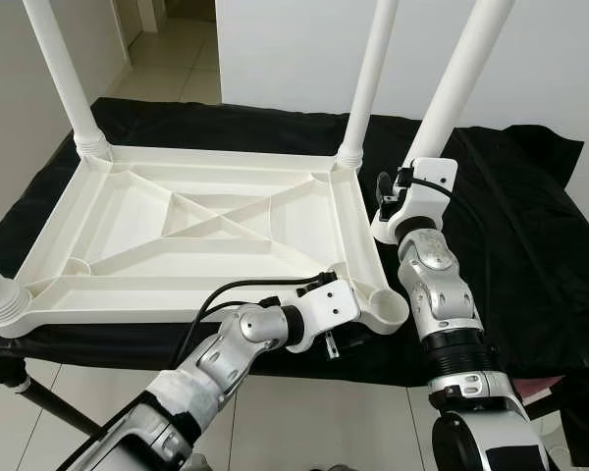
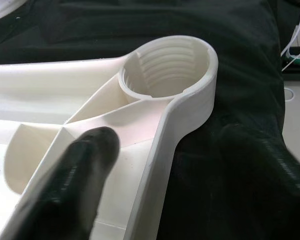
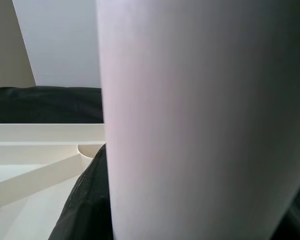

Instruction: Building children table

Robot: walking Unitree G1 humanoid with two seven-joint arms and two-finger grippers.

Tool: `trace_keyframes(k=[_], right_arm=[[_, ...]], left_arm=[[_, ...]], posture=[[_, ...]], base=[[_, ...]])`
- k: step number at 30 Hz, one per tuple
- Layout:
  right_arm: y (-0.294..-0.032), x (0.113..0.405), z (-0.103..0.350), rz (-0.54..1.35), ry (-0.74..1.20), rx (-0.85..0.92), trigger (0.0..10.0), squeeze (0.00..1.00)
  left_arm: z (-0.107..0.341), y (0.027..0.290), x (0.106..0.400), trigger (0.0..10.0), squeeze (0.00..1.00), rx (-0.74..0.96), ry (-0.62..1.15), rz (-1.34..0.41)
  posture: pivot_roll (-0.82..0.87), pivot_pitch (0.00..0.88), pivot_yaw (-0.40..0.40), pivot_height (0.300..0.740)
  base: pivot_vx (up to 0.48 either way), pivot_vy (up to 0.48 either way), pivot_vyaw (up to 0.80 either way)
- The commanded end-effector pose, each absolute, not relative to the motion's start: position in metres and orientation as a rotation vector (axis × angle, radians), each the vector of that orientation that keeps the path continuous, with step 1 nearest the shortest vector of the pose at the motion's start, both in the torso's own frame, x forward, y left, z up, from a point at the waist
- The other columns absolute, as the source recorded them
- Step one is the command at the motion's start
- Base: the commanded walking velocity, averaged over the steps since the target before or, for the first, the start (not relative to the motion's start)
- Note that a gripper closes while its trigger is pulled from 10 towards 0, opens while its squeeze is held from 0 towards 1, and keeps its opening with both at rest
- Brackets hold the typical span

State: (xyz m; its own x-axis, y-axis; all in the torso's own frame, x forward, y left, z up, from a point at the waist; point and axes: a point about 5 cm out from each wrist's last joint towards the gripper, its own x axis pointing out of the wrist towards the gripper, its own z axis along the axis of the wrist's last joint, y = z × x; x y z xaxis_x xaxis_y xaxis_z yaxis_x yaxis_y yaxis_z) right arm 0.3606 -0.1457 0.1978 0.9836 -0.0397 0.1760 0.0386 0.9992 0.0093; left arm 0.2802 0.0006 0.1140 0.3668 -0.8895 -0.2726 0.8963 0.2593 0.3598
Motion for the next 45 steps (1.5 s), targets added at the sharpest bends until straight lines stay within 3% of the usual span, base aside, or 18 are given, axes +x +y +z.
trace_keyframes(k=[1,2,3,9,10,13,14,29,30,33,34,45], right_arm=[[-0.147,0.359,0.202,-0.05,-0.2,0.006,10.0,0.0],[-0.147,0.359,0.202,-0.05,-0.2,0.006,10.0,0.0],[-0.147,0.359,0.201,-0.051,-0.2,0.006,10.0,0.0],[-0.147,0.359,0.201,-0.056,-0.2,0.006,10.0,0.0],[-0.147,0.359,0.201,-0.056,-0.2,0.005,10.0,0.0],[-0.147,0.359,0.201,-0.056,-0.2,0.005,10.0,0.0],[-0.147,0.359,0.201,-0.056,-0.2,0.004,10.0,0.0],[-0.146,0.359,0.2,-0.045,-0.192,-0.003,10.0,0.0],[-0.146,0.359,0.199,-0.044,-0.191,-0.003,10.0,0.0],[-0.146,0.359,0.199,-0.044,-0.191,-0.003,10.0,0.0],[-0.146,0.359,0.199,-0.044,-0.19,-0.003,10.0,0.0],[-0.146,0.359,0.199,-0.046,-0.189,-0.005,10.0,0.0]], left_arm=[[0.112,0.0,0.285,3.4,0.0,0.524,0.014,-1.154],[0.112,0.0,0.285,3.4,0.0,0.524,0.014,-1.154],[0.112,0.0,0.286,0.0,0.0,0.518,0.019,-1.151],[0.115,-0.002,0.292,0.0,0.0,0.547,0.007,-1.144],[0.115,-0.002,0.292,5.1,0.0,0.552,0.004,-1.146],[0.115,-0.002,0.292,5.1,0.0,0.554,0.002,-1.149],[0.115,-0.001,0.292,10.0,0.0,0.563,0.0,-1.155],[0.111,0.034,0.297,10.0,0.0,0.672,-0.004,-1.185],[0.111,0.037,0.298,4.6,0.0,0.671,-0.002,-1.186],[0.111,0.038,0.299,4.6,0.0,0.669,0.0,-1.186],[0.112,0.039,0.3,0.0,0.0,0.669,-0.005,-1.183],[0.113,0.043,0.306,0.0,0.0,0.695,-0.004,-1.164]], posture=[[0.02,0.002,-0.037,0.74],[0.02,0.002,-0.037,0.74],[0.02,0.003,-0.035,0.74],[0.01,0.002,-0.032,0.74],[0.01,0.002,-0.031,0.74],[0.01,0.002,-0.031,0.74],[0.01,0.003,-0.03,0.74],[0.01,0.005,-0.032,0.74],[0.01,0.007,-0.034,0.74],[0.01,0.007,-0.034,0.74],[0.01,0.007,-0.034,0.74],[0.01,0.009,-0.031,0.74]], base=[[0.0,0.0,0.0],[0.0,0.0,0.0],[0.0,0.0,0.0],[0.0,0.0,0.0],[0.0,0.0,0.0],[0.0,0.0,0.0],[0.0,0.0,0.0],[0.0,0.0,0.0],[0.0,0.0,0.0],[0.0,0.0,0.0],[0.0,0.0,0.0],[0.0,0.0,0.0]])
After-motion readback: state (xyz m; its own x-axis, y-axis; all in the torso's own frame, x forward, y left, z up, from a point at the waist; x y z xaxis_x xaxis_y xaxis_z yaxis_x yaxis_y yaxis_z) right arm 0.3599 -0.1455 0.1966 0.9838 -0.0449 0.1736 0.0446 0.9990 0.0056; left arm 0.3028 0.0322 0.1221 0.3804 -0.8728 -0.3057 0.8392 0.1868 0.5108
